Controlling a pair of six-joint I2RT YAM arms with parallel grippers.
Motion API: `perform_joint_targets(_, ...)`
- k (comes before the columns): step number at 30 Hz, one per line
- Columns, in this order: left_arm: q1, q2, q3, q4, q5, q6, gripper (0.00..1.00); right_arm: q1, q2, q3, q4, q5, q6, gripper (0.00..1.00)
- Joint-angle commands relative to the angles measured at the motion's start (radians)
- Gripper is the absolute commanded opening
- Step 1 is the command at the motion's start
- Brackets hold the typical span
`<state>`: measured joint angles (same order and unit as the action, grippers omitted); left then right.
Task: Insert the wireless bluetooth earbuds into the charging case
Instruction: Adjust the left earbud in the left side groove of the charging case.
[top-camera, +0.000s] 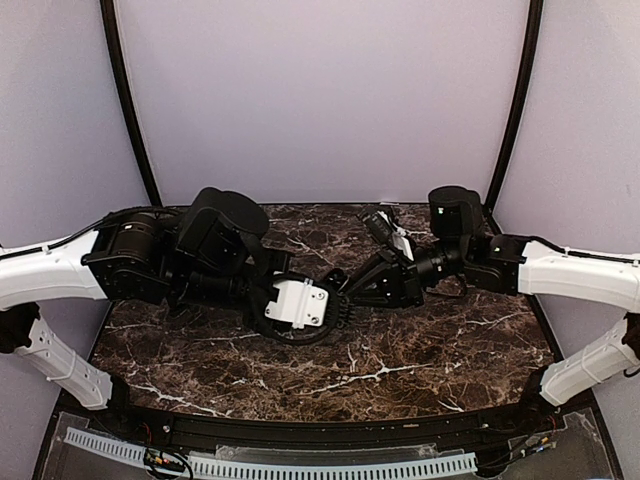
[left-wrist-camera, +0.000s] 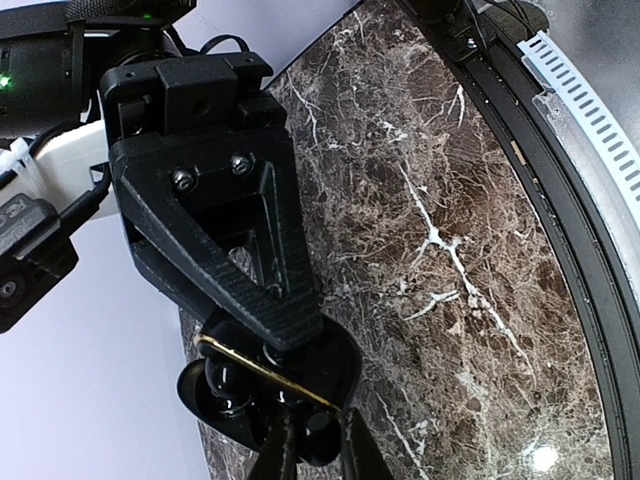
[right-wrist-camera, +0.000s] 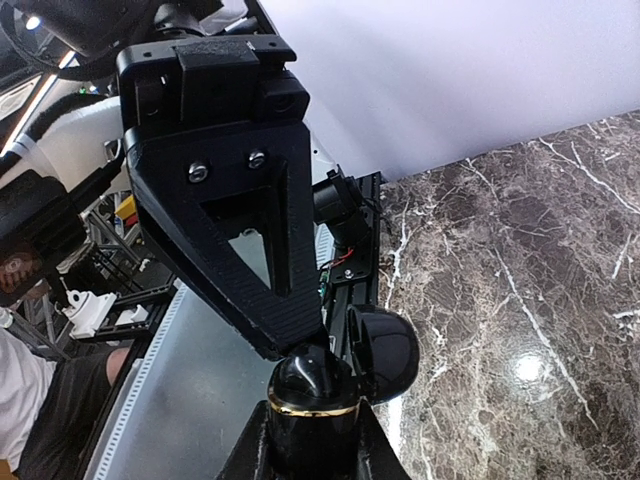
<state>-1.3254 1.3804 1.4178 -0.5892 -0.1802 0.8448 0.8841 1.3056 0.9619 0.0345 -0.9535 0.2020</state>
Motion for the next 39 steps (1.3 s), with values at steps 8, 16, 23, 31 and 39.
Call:
perform_joint_targets(8,0.009,-0.068,-0.052,0.106,-0.125,0.065,0.0,-0.022,0.007,-0.027,0.178,-0.174,0.141,0.0)
perform_joint_targets(16,0.009,-0.074,-0.055,0.099,-0.136,0.076,0.0,-0.02,0.025,-0.017,0.153,-0.176,0.134,0.0)
perform_joint_targets(23,0.009,-0.035,-0.053,0.144,-0.217,0.051,0.0,-0.014,-0.004,-0.009,0.102,-0.097,0.06,0.0)
perform_joint_targets(31,0.009,-0.014,-0.042,0.139,-0.195,-0.004,0.12,0.001,-0.055,-0.014,0.086,-0.036,0.003,0.0)
perform_joint_targets(39,0.009,-0.103,-0.055,0.185,-0.042,-0.02,0.51,-0.009,-0.034,-0.031,0.091,-0.047,0.009,0.0)
